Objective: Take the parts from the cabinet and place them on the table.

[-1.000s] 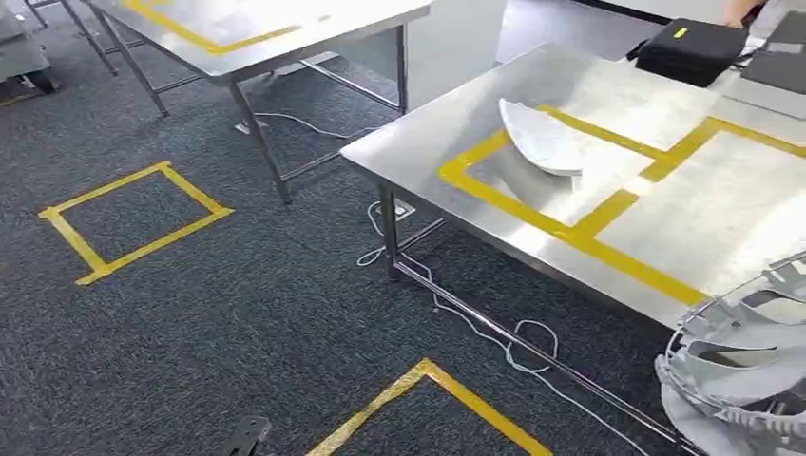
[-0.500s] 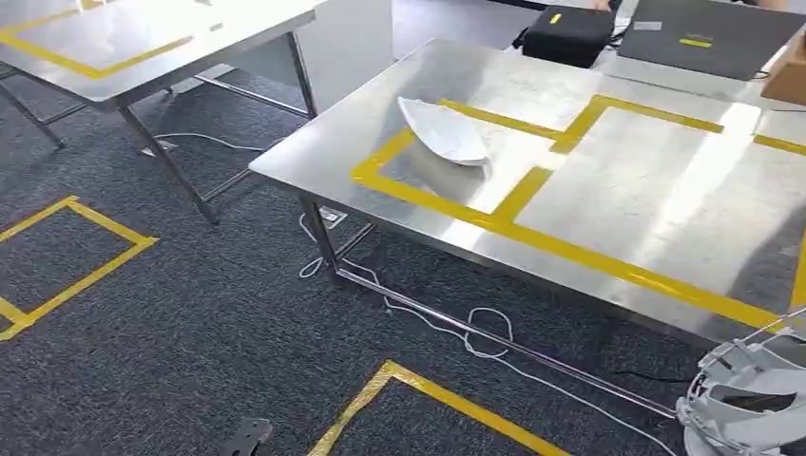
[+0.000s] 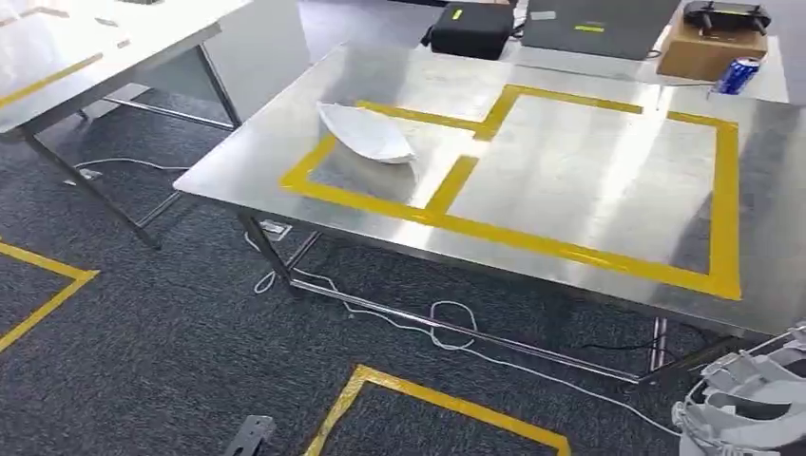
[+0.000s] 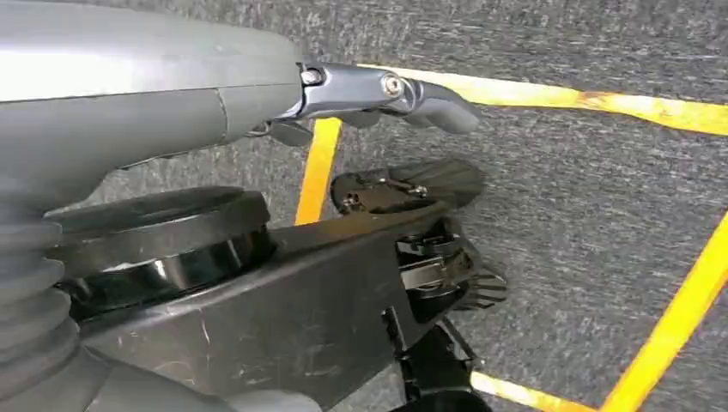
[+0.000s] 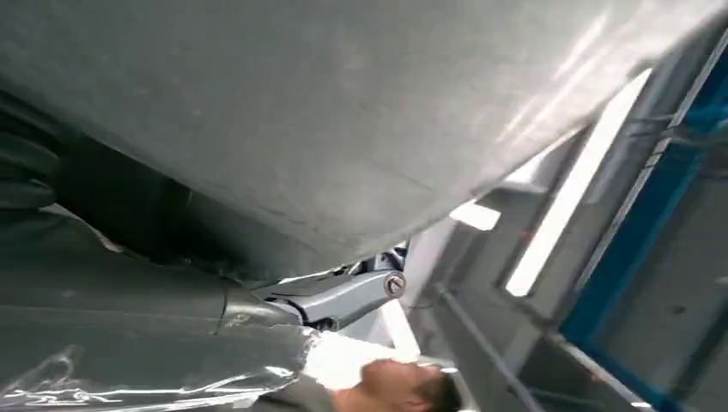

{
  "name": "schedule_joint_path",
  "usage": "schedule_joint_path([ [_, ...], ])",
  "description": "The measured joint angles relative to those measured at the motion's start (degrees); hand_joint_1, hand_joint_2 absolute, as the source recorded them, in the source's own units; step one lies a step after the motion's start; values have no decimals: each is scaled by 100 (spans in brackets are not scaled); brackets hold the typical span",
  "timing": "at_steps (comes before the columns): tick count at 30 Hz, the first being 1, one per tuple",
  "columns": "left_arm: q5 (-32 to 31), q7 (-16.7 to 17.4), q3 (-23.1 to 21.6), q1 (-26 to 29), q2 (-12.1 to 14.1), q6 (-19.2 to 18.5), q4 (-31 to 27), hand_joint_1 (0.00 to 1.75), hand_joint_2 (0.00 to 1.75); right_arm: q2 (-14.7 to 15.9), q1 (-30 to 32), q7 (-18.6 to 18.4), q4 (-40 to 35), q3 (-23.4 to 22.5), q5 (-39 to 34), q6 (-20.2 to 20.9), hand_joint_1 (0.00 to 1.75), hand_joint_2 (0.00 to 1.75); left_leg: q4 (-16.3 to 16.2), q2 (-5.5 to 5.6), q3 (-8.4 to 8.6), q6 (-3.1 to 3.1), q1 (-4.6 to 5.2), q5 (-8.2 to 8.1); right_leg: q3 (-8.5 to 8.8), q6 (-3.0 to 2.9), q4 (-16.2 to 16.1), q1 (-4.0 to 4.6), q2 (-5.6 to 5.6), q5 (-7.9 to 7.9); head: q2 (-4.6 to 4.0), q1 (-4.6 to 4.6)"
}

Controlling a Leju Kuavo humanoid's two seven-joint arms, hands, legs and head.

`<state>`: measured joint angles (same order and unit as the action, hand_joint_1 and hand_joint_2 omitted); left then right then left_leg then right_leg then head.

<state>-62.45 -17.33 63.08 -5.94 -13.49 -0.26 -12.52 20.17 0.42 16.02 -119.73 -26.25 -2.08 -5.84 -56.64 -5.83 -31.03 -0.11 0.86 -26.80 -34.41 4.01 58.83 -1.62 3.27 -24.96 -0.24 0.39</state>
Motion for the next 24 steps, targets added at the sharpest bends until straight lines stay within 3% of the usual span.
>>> schedule_joint_path([
  [2,0,0,0,-10,0,0,0,0,175,-17,0,9,-2,35,4,0,175,175,-2,-131,7,-37,-13,-30,-42,-77,23,8,-140,3,2,-4],
  [3,0,0,-2,-22,0,0,0,0,175,-19,11,11,-7,44,7,-4,175,175,-55,46,3,-94,-46,-108,-39,-114,12,-9,-205,18,0,-15],
  [4,0,-2,0,-29,-9,0,0,0,175,-20,-11,11,-13,46,9,-9,175,175,-308,307,-114,-111,-60,-293,-48,-145,11,-12,-261,27,2,-26],
  [5,0,-2,0,-26,-11,0,0,0,175,-26,-19,11,-13,63,9,-7,175,175,-764,432,-335,-117,-61,-531,-61,-169,11,-12,-322,34,0,-46],
  [7,4,-2,2,-1,-9,0,0,0,175,-39,-12,11,-13,90,9,-7,175,175,-1632,514,-796,-113,-57,-854,-83,-190,11,1,-464,40,0,-65],
  [8,7,-2,2,18,-7,0,2,0,175,-46,-12,11,-13,103,11,-7,175,175,-1825,526,-929,-98,-57,-851,-90,-196,11,7,-552,43,0,-68],
  [9,9,-2,4,24,-2,0,0,0,175,-52,-11,9,-13,111,11,-11,175,175,-1730,544,-917,-69,-53,-698,-89,-197,11,15,-640,45,0,-70],
  [10,9,-2,4,20,-2,-2,0,0,175,-57,-10,7,-13,120,13,-20,175,175,-1415,576,-789,-26,-51,-438,-88,-197,11,19,-731,48,0,-76],
  [11,9,-2,4,14,-2,-9,0,0,175,-57,-11,-2,-13,129,13,-46,175,175,-964,626,-581,20,-47,-169,-84,-191,11,26,-813,55,0,-76],
  [12,11,-2,4,9,0,-11,0,0,175,-61,-10,-22,-13,131,-2,-85,175,175,-499,749,-354,75,-38,53,-83,-184,11,25,-845,60,0,-79],
  [13,20,-2,4,4,7,-13,0,0,175,-70,-5,-37,-11,129,-40,-136,175,175,-172,927,-220,143,-31,72,-86,-166,18,35,-902,67,0,-79],
  [14,22,-2,4,-11,7,-18,0,0,175,-87,12,-57,-11,120,-110,-195,175,175,-83,884,-189,85,-56,48,-122,-139,36,45,-958,65,0,-70],
  [16,26,-2,4,-20,7,-22,0,0,175,-111,97,-151,-4,59,-303,-241,175,175,-70,865,-185,79,-23,57,-127,-60,-28,8,-1003,97,2,-81],
  [17,35,-2,4,-17,7,-28,0,0,175,-122,141,-197,9,28,-376,-243,175,175,-28,870,-192,-23,-37,103,-127,-152,-7,18,-976,56,0,-70],
  [18,53,-2,7,-16,13,-37,0,0,175,-122,155,-236,22,6,-451,-240,175,175,-28,874,-197,-21,-37,102,-129,-266,-21,19,-972,80,2,-65],
  [19,57,0,7,-11,13,-42,2,0,175,-125,158,-304,50,-11,-527,-199,175,175,-28,875,-199,3,-31,107,-119,-246,-43,16,-966,85,0,-74],
  [22,48,24,9,-14,13,-66,0,0,175,-142,150,-518,250,96,-264,-4,175,175,-28,884,-208,45,-30,125,-76,-114,-117,15,-952,142,0,-68],
  [24,13,35,9,-16,13,-83,0,0,175,-153,23,-673,499,315,7,0,175,175,-31,886,-224,64,-29,132,-77,-78,-133,12,-949,162,0,-68],
])
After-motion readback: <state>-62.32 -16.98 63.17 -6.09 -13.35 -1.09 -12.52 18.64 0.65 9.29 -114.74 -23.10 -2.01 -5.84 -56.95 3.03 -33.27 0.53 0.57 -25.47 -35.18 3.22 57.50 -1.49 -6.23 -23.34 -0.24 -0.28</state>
